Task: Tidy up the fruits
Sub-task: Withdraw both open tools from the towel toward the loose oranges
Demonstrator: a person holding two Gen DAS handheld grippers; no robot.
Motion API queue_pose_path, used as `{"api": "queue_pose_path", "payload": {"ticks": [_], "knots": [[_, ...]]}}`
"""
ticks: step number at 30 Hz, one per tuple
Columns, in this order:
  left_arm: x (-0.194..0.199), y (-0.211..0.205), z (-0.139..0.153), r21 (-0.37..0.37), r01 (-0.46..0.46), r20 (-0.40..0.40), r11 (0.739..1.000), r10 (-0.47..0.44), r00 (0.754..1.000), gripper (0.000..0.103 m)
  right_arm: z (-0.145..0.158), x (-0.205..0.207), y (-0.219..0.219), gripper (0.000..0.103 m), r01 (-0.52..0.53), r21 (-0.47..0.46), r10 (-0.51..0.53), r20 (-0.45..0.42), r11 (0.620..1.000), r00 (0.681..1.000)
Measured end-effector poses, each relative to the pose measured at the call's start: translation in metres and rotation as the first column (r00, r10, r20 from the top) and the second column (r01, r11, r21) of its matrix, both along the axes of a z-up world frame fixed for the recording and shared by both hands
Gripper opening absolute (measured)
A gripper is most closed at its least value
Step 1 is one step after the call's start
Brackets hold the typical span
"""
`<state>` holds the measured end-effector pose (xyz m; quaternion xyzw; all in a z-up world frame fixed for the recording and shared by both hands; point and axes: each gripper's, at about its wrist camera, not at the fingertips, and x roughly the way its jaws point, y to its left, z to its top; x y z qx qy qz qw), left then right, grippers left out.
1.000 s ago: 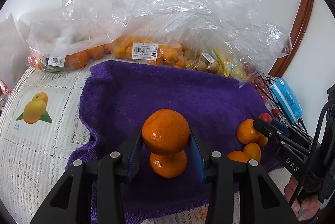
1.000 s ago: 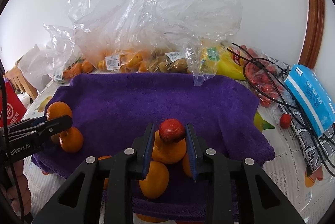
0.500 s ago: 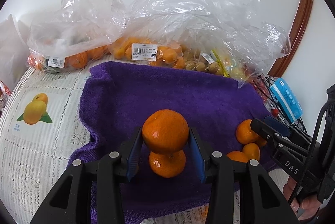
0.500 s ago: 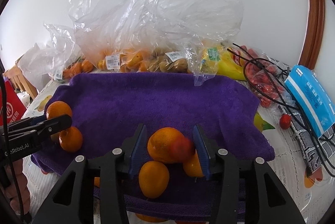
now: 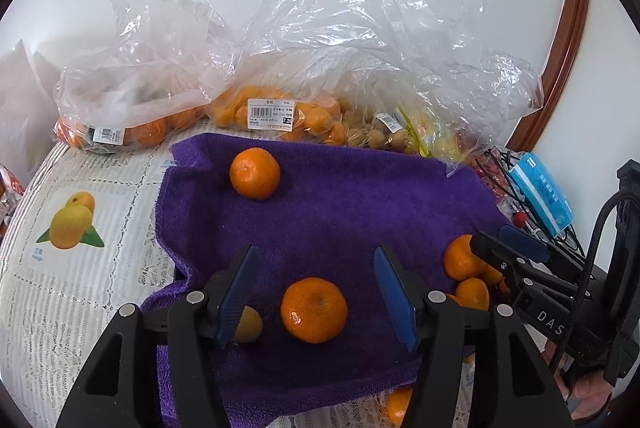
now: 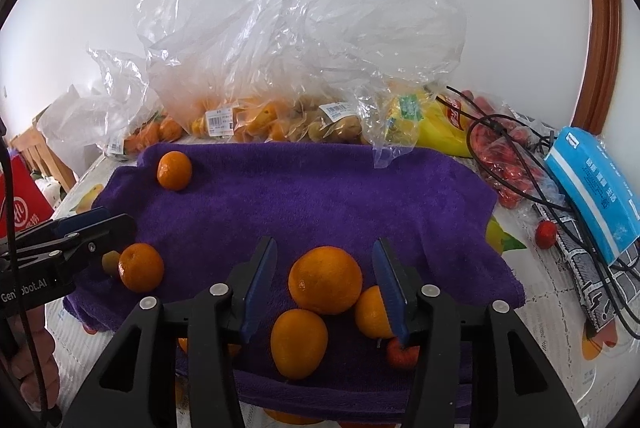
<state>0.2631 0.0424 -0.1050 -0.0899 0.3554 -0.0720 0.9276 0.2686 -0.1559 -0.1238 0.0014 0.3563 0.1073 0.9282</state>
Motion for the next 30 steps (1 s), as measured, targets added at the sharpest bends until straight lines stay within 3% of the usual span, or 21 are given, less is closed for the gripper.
{"api": "queue_pose_path", "payload": {"ticks": [6, 15, 21, 30], "knots": [[-0.002, 0.003, 0.005, -0.006, -0.008, 0.007, 1.0, 0.008, 1.0, 0.061, 0.01, -0.005, -0.005, 0.059, 0.008, 0.02, -0.008, 0.023, 1.0, 1.0], [-0.013, 0.001, 0.022, 0.002, -0.014, 0.044, 1.0, 0.014, 0.999, 0.067, 0.03, -0.023, -0.012, 0.06, 0.069, 0.083, -0.074, 0.062, 0.994, 0.995], [-0.033, 0.004, 0.024, 0.009, -0.023, 0.025, 1.0, 0.023, 0.999, 0.068, 0.037, -0.053, -0.011, 0.06, 0.09, 0.051, -0.093, 0.058, 0.995, 0.994], [-0.073, 0.037, 0.009, 0.042, -0.095, -0.04, 0.995, 0.097, 0.994, 0.068, 0.014, -0.095, 0.027, 0.06, -0.04, 0.092, 0.046, -0.067, 0.995, 0.997]]}}
